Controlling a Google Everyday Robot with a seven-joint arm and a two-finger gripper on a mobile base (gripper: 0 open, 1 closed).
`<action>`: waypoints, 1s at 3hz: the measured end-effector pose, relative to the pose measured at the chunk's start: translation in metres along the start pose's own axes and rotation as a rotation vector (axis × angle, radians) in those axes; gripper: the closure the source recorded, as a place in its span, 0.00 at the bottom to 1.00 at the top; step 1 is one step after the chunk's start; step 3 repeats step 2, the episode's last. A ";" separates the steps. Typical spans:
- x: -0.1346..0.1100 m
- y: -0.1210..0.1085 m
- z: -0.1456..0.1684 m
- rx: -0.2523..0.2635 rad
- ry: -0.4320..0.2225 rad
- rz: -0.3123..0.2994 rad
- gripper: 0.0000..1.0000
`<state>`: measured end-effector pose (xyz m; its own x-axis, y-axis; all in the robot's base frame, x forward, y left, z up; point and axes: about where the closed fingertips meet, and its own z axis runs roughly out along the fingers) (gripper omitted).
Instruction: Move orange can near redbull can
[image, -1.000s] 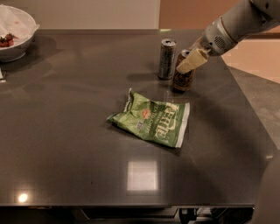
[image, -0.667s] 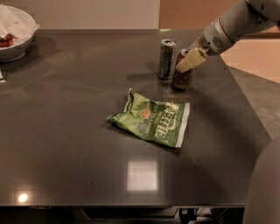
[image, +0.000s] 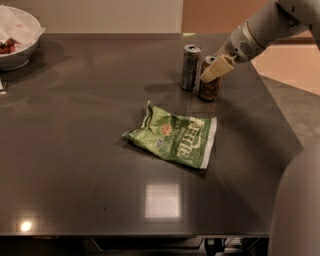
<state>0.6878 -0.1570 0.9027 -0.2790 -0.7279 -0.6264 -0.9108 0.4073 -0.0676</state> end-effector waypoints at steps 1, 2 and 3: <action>0.000 0.000 0.003 -0.004 0.000 0.000 0.00; 0.000 0.000 0.003 -0.004 0.000 0.000 0.00; 0.000 0.000 0.003 -0.004 0.000 0.000 0.00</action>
Offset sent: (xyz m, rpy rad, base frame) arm 0.0008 0.0017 -0.0021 0.0006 0.0028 0.0023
